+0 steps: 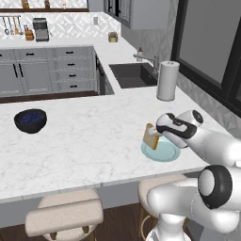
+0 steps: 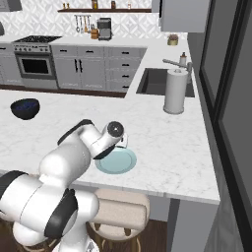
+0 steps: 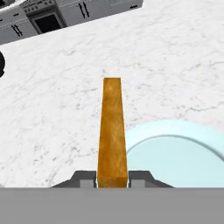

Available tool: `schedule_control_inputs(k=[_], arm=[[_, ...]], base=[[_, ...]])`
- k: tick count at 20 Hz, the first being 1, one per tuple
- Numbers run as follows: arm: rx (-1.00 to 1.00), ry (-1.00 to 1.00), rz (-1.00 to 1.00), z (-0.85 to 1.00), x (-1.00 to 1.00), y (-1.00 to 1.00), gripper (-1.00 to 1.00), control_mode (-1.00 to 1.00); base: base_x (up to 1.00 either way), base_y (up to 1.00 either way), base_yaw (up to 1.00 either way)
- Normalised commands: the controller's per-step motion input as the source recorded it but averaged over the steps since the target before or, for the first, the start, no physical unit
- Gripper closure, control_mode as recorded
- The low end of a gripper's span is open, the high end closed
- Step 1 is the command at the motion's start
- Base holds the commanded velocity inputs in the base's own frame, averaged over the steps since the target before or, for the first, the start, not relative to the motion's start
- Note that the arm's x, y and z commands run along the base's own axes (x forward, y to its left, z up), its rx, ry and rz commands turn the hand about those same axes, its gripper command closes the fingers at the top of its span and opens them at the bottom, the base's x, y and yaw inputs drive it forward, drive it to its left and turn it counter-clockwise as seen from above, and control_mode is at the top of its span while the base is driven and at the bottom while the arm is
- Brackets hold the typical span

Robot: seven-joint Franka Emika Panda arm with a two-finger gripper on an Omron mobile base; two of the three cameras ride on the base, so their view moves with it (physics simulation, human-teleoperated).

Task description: Start the toaster. Once the lever pops up, take the bread to the plate on the dining counter.

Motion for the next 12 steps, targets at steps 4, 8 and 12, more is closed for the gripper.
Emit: schedule_control_inputs(k=[4, 8, 12], arm=[[0.03, 0.12, 0.0, -0.14, 0.13, 0.0, 1.0, -1.0], [0.03, 0.08, 0.0, -0.04, 0.0, -0.01, 1.0, -1.0], [0.04, 0.01, 0.0, 0.0, 0.0, -0.06, 1.0, -1.0]], base=[[0.0, 0.0, 0.0], [0.0, 0.0, 0.0], [0.0, 0.0, 0.0]])
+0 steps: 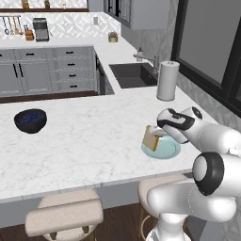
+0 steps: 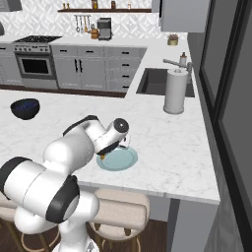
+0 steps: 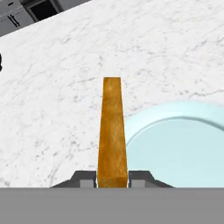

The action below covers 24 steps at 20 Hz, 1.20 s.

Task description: Start the toaster. Once the lever pops up, take the bread to the plate on the dining counter.

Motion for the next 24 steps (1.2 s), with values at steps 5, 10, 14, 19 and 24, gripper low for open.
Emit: schedule_control_inputs(k=[5, 10, 14, 19, 24], arm=[[0.06, 0.0, 0.0, 0.0, -0.01, -0.27, 1.0, -1.0], [0.03, 0.0, 0.0, 0.0, -0.09, -0.24, 1.0, -1.0], [0.03, 0.0, 0.0, 0.0, -0.07, -0.23, 1.0, -1.0], [0.01, 0.0, 0.0, 0.0, -0.06, -0.13, 1.0, -1.0], [0.0, 0.02, 0.0, -0.05, -0.06, 0.0, 1.0, -1.0]], base=[[0.0, 0.0, 0.0], [0.0, 0.0, 0.0], [0.0, 0.0, 0.0], [0.0, 0.0, 0.0], [0.0, 0.0, 0.0]])
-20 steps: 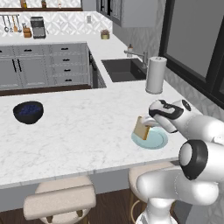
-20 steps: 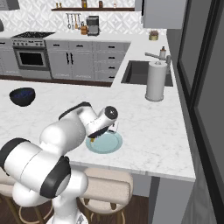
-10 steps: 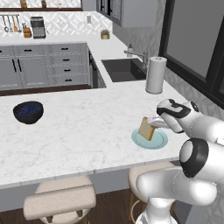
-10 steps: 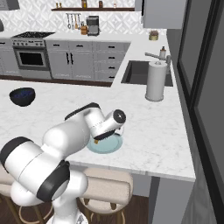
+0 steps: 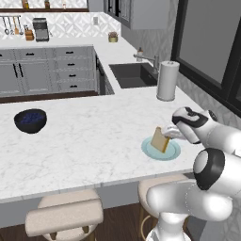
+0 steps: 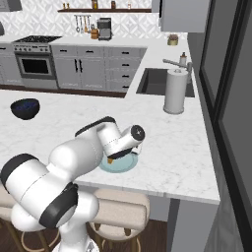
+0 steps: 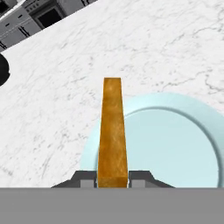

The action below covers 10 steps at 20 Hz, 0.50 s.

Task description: Start the toaster. Once the lever pops up, take the bread to the plate on the dining counter.

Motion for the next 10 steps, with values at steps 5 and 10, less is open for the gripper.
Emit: schedule_control_inputs(k=[5, 10], arm=[[0.0, 0.01, 0.0, -0.05, -0.05, 0.0, -1.0, -1.0], [0.0, -0.01, 0.0, 0.0, 0.0, -0.02, -1.0, -1.0]], base=[[0.0, 0.0, 0.0], [0.0, 0.0, 0.0]])
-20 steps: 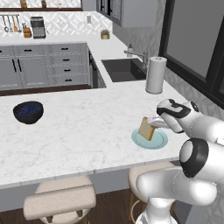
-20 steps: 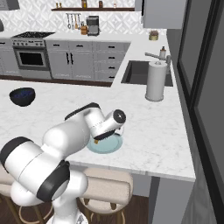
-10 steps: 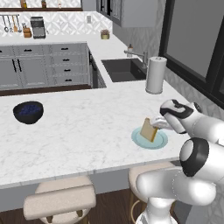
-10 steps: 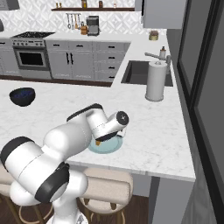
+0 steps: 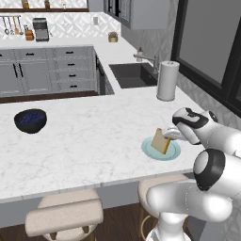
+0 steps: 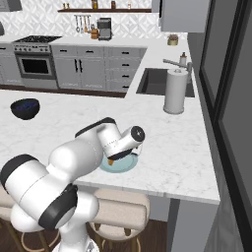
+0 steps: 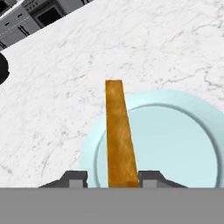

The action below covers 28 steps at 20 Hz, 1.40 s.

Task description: Start the toaster. Once the lever pops up, take the bread to the plate on the dining counter.

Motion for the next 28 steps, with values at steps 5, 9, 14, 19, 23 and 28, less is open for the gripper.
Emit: schedule_control_inputs(k=[5, 9, 14, 19, 23, 28], arm=[[-0.01, -0.02, -0.03, 0.01, -0.01, -0.15, -1.0, -1.0], [-0.03, 0.0, -0.08, 0.17, 0.0, -0.08, -1.0, -1.0], [-0.06, -0.01, -0.08, 0.35, -0.06, -0.13, -1.0, -1.0], [-0.08, -0.03, -0.07, 0.3, -0.02, -0.11, -1.0, -1.0], [-0.11, -0.09, -0.08, 0.36, 0.0, 0.0, -1.0, -1.0], [-0.16, -0.09, -0.07, 0.44, -0.4, 0.08, -1.0, -1.0]], base=[[0.0, 0.0, 0.0], [0.0, 0.0, 0.0], [0.0, 0.0, 0.0], [0.0, 0.0, 0.0], [0.0, 0.0, 0.0], [0.0, 0.0, 0.0]])
